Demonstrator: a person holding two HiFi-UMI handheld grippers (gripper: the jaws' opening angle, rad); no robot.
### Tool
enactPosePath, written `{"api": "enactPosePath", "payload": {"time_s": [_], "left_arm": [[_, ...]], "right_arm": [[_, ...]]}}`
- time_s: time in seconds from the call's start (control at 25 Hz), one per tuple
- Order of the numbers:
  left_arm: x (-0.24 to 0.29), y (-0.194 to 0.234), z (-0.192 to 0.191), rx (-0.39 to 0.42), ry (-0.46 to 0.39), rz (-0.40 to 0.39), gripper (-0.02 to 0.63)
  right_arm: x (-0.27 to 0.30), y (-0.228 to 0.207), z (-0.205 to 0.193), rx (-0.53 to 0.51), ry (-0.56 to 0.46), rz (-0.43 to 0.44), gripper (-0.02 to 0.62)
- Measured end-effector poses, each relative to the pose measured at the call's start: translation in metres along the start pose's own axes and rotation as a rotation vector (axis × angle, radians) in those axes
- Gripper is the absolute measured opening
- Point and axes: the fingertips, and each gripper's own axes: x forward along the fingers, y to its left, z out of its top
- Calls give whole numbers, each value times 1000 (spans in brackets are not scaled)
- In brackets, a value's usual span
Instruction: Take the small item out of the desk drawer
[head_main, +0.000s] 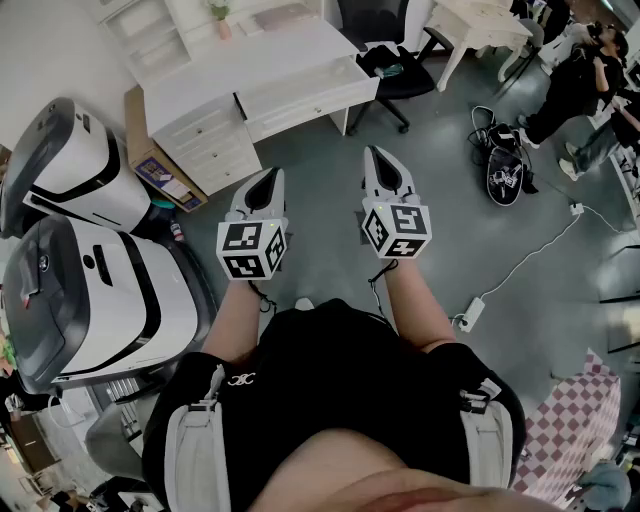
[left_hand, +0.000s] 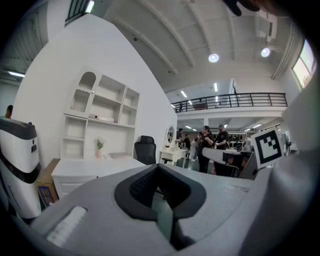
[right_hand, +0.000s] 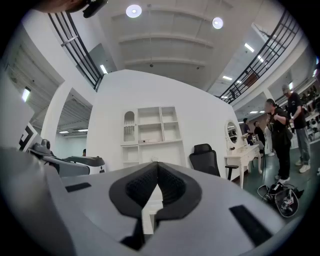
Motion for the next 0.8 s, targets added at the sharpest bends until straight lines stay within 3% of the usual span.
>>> {"api": "enactPosePath", "payload": {"time_s": [0.32,0.8], "left_arm": [[-12,-6,0,-4,-4,-3,14],[2,19,-4,-10,-7,-81,14]], "right_arm": [[-13,6,5,-9,-3,-1,-3],[3,21,-5,-22,5,-64,-3]]}}
